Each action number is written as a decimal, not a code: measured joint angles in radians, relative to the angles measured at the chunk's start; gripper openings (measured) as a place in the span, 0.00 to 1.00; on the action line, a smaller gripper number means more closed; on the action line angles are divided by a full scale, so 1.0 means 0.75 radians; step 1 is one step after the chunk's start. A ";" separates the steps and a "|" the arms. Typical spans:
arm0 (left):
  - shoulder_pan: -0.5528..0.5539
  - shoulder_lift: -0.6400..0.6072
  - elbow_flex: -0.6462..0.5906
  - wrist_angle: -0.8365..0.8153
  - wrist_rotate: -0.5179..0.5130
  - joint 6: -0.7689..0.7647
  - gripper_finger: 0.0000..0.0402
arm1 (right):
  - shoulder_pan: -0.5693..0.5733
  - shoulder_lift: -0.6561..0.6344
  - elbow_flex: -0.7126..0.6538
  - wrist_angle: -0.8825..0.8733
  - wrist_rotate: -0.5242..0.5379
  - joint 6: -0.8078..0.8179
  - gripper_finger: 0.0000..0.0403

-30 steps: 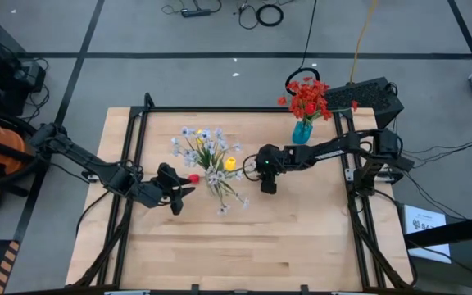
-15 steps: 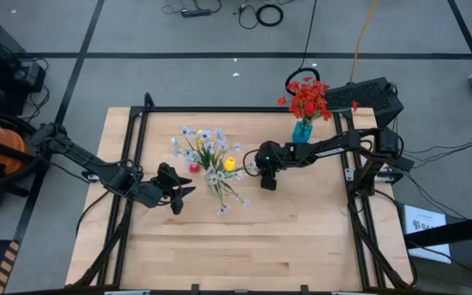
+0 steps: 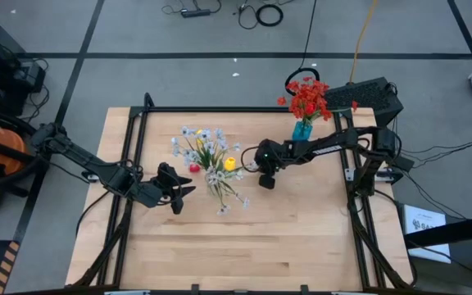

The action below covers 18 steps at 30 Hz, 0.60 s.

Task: Sort flowers into vase by color
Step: Put the red flower into the blue flower vase

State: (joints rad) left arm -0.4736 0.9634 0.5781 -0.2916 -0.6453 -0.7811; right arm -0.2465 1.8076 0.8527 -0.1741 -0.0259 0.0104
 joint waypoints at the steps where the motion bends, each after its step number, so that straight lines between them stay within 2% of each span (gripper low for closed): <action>1: 0.000 0.000 0.000 0.000 0.000 0.000 0.37 | -0.001 0.000 0.001 -0.017 -0.008 0.018 0.02; 9: 0.000 0.000 0.000 0.000 0.001 0.000 0.37 | 0.091 -0.113 -0.011 -0.260 0.003 0.514 0.01; 18: 0.000 0.000 0.000 -0.001 0.004 0.002 0.37 | 0.265 -0.349 -0.021 -0.698 -0.008 0.882 0.02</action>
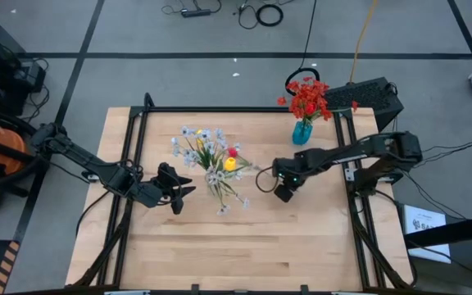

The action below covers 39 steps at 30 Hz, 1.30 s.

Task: Sort flowers into vase by color
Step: Put the red flower into the blue flower vase

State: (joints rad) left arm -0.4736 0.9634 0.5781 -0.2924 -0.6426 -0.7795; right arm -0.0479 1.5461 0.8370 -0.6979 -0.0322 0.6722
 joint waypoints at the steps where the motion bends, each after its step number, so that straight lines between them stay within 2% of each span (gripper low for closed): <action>1: 0.000 0.000 0.000 -0.001 0.001 0.000 0.37 | 0.010 -0.016 0.000 -0.025 0.000 0.047 0.03; 7: 0.000 0.000 0.000 -0.001 0.007 -0.001 0.37 | 0.044 -0.064 0.000 -0.069 -0.092 0.186 0.12; 11: 0.000 0.000 0.000 -0.001 0.007 -0.001 0.37 | 0.054 -0.069 0.002 -0.060 -0.100 0.213 0.21; 15: 0.000 0.000 0.000 -0.001 0.007 0.000 0.37 | 0.037 -0.069 0.002 0.060 -0.004 0.119 0.29; 20: 0.000 0.000 0.000 -0.001 0.005 0.001 0.37 | -0.014 -0.057 0.006 0.397 0.115 -0.110 0.36; 23: 0.000 0.000 0.000 0.000 0.004 -0.001 0.37 | -0.069 -0.026 0.006 0.494 0.165 -0.154 0.38; 27: 0.000 0.001 0.000 0.011 -0.003 0.000 0.37 | -0.142 0.018 0.006 0.514 0.189 -0.252 0.40; 30: 0.000 0.001 0.000 0.009 -0.003 0.002 0.37 | -0.173 0.071 0.006 0.524 0.168 -0.339 0.40; 34: 0.001 0.001 0.000 0.010 -0.005 0.000 0.37 | -0.183 0.146 0.006 0.583 0.043 -0.368 0.40; 39: 0.002 0.001 0.000 0.019 -0.013 0.001 0.37 | -0.167 0.220 0.007 0.586 0.037 -0.358 0.40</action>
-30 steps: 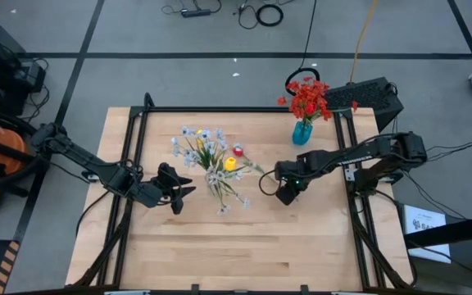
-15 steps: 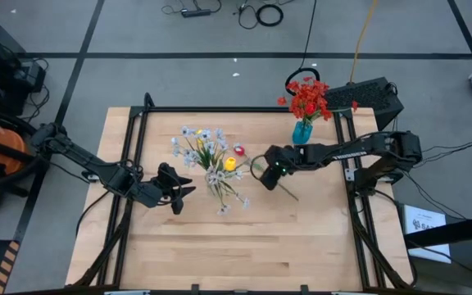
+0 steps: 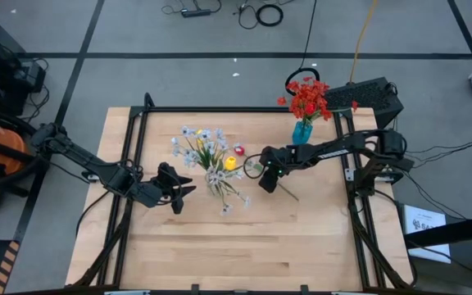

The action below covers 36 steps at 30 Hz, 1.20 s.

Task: Sort flowers into vase by color
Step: Put the red flower into the blue flower vase

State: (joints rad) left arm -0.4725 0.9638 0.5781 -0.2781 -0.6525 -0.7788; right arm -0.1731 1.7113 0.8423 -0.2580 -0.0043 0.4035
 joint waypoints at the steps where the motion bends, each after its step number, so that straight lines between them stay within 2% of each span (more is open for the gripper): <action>1: 0.000 0.000 0.000 -0.001 -0.002 0.000 0.37 | 0.003 0.008 0.003 0.001 0.002 0.001 0.40; 4: 0.000 0.000 0.000 0.000 -0.006 0.000 0.37 | 0.010 0.038 0.005 0.002 0.012 0.001 0.39; 7: 0.000 0.000 0.000 0.000 -0.009 0.000 0.37 | 0.010 0.046 0.006 -0.001 0.021 0.003 0.33; 12: 0.000 0.000 0.000 0.000 -0.009 0.001 0.37 | 0.007 0.031 0.004 -0.021 0.023 0.005 0.08; 14: 0.000 0.000 0.000 0.000 -0.010 0.007 0.37 | 0.005 0.009 0.003 -0.050 0.013 0.012 0.03; 19: 0.018 0.000 0.000 -0.005 -0.010 0.012 0.37 | 0.011 -0.116 -0.011 -0.237 -0.015 0.120 0.01; 25: 0.103 -0.001 0.000 -0.006 -0.010 0.048 0.37 | 0.055 -0.384 -0.003 -0.346 0.020 0.314 0.01; 29: 0.161 -0.018 0.000 -0.006 0.053 0.188 0.37 | 0.135 -0.581 -0.003 -0.443 0.149 0.488 0.00; 33: 0.211 -0.079 0.000 -0.046 0.182 0.340 0.37 | 0.256 -0.751 -0.003 -0.485 0.358 0.677 0.00; 36: 0.237 -0.126 0.000 -0.089 0.224 0.438 0.37 | 0.363 -0.853 -0.003 -0.461 0.549 0.767 0.00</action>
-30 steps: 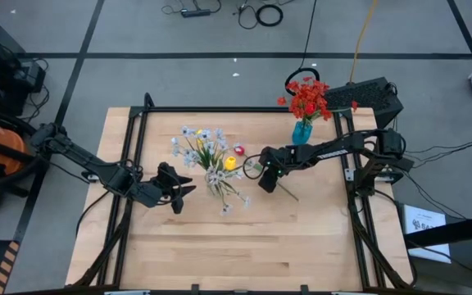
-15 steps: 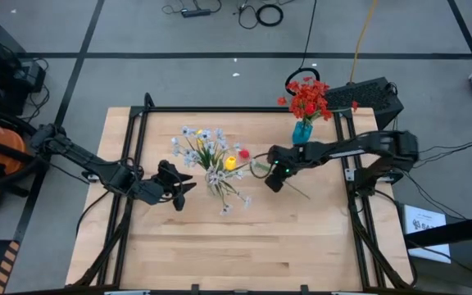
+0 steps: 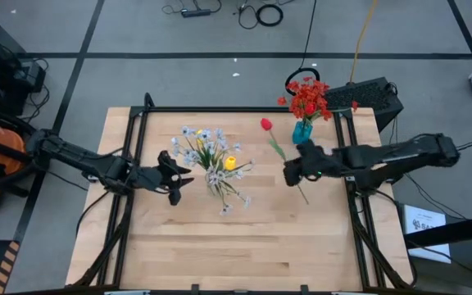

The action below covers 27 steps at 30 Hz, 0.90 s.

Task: Sort flowers into vase by color
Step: Put the red flower into the blue flower vase

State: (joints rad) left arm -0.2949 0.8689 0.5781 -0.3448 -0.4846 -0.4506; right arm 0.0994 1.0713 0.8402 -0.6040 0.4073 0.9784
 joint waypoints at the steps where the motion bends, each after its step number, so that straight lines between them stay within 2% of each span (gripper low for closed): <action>1: 0.005 -0.012 0.000 -0.014 0.009 0.030 0.37 | 0.037 -0.030 0.000 0.009 0.076 0.018 0.00; 5: 0.011 -0.044 0.000 -0.064 0.017 0.113 0.37 | 0.172 -0.115 0.001 0.022 0.356 0.037 0.00; 7: 0.011 -0.045 0.001 -0.074 0.017 0.128 0.37 | 0.209 -0.143 0.001 -0.012 0.361 0.024 0.00; 10: 0.011 -0.045 0.001 -0.087 0.018 0.124 0.37 | 0.226 -0.168 0.001 -0.106 0.209 -0.031 0.00; 13: 0.011 -0.045 0.001 -0.086 0.017 0.124 0.37 | 0.229 -0.175 0.001 -0.186 0.167 0.063 0.00; 18: 0.011 -0.045 0.001 -0.080 0.016 0.121 0.37 | 0.240 -0.184 0.001 -0.209 0.384 0.104 0.00; 23: 0.011 -0.045 0.001 -0.067 0.007 0.121 0.37 | 0.245 -0.283 0.001 -0.165 0.511 -0.057 0.00; 27: 0.011 -0.045 0.001 -0.061 -0.019 0.120 0.37 | 0.246 -0.415 0.001 -0.038 0.615 -0.317 0.00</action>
State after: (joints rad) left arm -0.2867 0.8352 0.5785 -0.3909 -0.4987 -0.3603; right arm 0.2836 0.7597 0.8413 -0.6326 0.8682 0.7403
